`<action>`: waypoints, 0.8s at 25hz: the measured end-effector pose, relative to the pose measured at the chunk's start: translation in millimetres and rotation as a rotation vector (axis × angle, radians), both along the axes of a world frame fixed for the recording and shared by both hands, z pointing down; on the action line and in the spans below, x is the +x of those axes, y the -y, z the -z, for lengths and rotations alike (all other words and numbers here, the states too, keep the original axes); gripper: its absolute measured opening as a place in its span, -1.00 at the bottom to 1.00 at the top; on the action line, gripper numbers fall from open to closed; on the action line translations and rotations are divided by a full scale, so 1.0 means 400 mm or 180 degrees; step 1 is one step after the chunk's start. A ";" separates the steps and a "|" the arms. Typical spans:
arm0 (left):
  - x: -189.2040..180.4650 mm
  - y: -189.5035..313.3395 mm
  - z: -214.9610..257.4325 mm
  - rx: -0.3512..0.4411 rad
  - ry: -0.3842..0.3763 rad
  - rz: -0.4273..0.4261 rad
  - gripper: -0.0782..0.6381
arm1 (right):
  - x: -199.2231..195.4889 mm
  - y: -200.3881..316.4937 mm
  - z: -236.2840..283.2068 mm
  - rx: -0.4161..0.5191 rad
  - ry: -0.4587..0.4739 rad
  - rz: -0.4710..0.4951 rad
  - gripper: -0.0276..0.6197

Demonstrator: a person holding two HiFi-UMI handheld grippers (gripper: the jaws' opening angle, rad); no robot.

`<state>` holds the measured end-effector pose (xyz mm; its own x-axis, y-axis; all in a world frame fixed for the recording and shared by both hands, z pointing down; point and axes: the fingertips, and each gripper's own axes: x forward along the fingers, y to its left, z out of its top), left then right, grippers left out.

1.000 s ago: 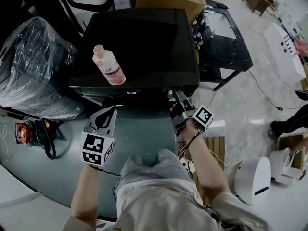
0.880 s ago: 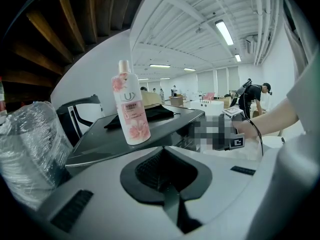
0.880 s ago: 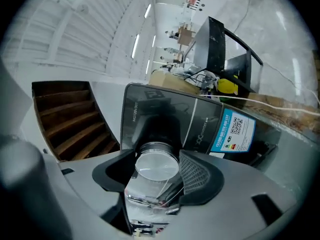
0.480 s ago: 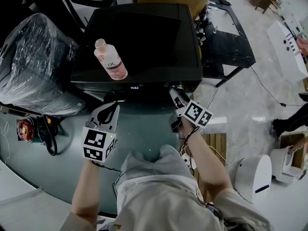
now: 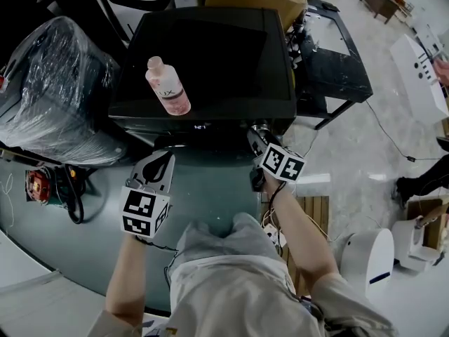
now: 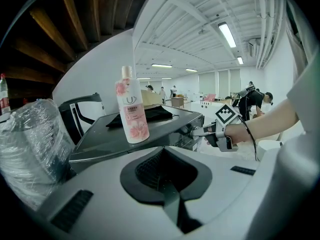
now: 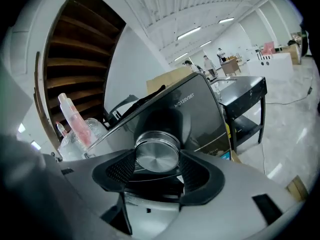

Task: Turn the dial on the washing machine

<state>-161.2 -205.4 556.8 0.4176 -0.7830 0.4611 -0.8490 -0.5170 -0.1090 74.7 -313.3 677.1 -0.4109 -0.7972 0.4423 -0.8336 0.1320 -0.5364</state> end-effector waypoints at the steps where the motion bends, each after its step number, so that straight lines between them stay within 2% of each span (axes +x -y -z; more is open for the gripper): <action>1: -0.002 -0.005 0.004 -0.0002 -0.0001 0.0008 -0.73 | 0.000 -0.001 0.000 -0.0026 -0.0023 0.0004 0.01; 6: -0.021 -0.029 0.034 0.0001 -0.0018 0.0092 -0.73 | 0.003 -0.009 -0.002 -0.0235 0.0041 0.0026 0.03; 10: -0.051 -0.047 0.076 -0.0009 -0.0256 0.0278 -0.73 | 0.015 -0.036 0.026 -0.0316 -0.0039 0.0075 0.07; 13: -0.069 -0.061 0.111 -0.0013 -0.0279 0.0353 -0.73 | 0.020 -0.054 0.102 -0.0087 -0.0486 0.0241 0.03; 16: -0.073 -0.079 0.153 0.0017 -0.0264 0.0362 -0.73 | 0.017 -0.077 0.206 0.0232 -0.1132 0.0474 -0.25; 18: -0.071 -0.089 0.185 0.0040 -0.0259 0.0355 -0.73 | 0.009 -0.089 0.278 0.0411 -0.1309 0.0563 -0.32; 20: -0.067 -0.098 0.222 0.0074 -0.0266 0.0351 -0.73 | -0.002 -0.108 0.346 0.0522 -0.1288 0.0614 -0.37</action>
<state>-187.9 -166.4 467.9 0.3646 -0.8363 0.4095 -0.9071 -0.4183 -0.0465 74.1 -270.2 538.7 -0.3789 -0.7960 0.4721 -0.9232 0.3607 -0.1329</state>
